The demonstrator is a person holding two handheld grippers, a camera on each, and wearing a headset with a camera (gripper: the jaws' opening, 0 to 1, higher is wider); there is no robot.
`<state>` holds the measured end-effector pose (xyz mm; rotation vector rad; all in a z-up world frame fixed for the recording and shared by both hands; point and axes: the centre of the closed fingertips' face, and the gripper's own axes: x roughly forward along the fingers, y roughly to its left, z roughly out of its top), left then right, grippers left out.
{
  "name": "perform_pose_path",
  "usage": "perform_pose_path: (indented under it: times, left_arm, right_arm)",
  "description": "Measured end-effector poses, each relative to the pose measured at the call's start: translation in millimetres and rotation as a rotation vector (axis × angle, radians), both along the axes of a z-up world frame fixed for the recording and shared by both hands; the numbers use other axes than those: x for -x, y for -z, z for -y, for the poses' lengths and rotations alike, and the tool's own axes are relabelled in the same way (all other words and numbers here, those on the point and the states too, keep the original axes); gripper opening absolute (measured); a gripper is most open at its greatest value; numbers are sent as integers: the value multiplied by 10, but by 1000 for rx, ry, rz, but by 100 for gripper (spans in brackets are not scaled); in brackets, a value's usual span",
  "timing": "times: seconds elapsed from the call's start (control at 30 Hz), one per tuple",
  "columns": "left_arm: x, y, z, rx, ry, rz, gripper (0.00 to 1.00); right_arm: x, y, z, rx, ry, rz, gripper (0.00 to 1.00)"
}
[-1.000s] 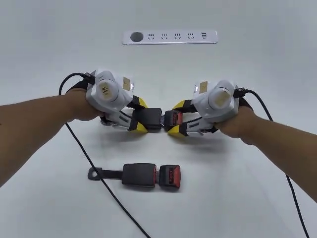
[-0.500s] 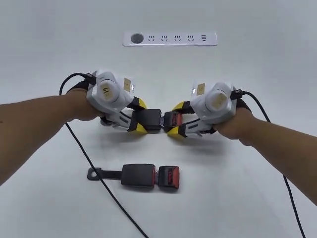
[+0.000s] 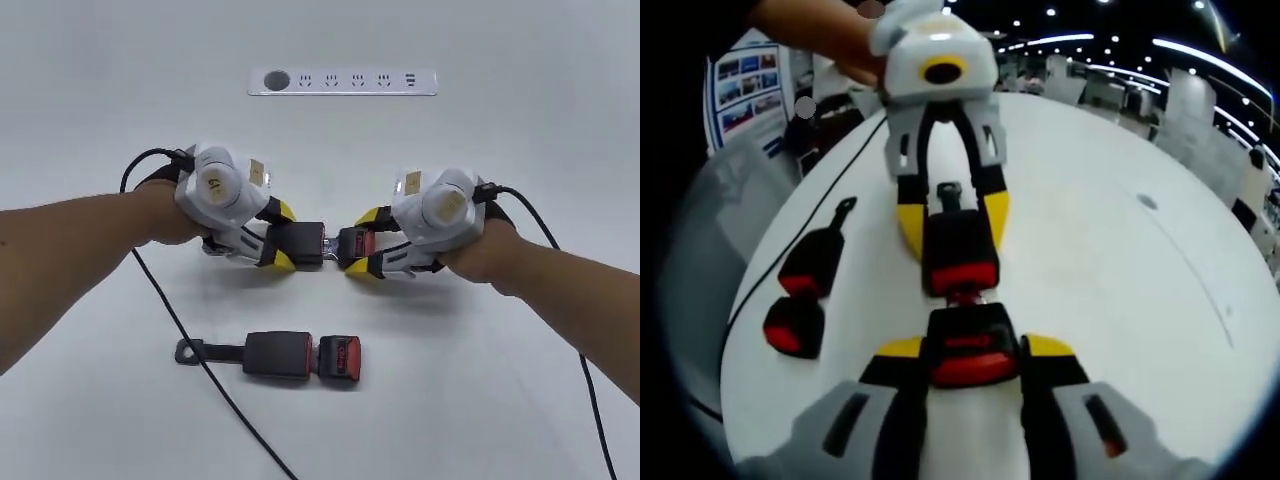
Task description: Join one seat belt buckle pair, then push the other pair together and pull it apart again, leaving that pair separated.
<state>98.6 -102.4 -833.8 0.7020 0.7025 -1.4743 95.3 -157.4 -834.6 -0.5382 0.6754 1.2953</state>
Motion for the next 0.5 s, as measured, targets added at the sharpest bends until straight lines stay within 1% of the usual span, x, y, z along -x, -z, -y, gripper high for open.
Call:
perform_pose_path:
  times: [0.1,0.3,0.37,0.5]
  left_arm:
    - [2,0,-11,4,0,-5,34]
    - [1,2,-10,5,-3,-5,34]
    - [2,3,-8,4,-3,-6,34]
    - [1,3,-7,2,-4,-7,34]
  right_arm:
    - [6,-12,58,-1,-7,-1,35]
    - [17,0,75,0,-13,1,35]
    - [30,-1,118,-6,-9,-3,35]
    - [66,-1,203,4,-12,-1,35]
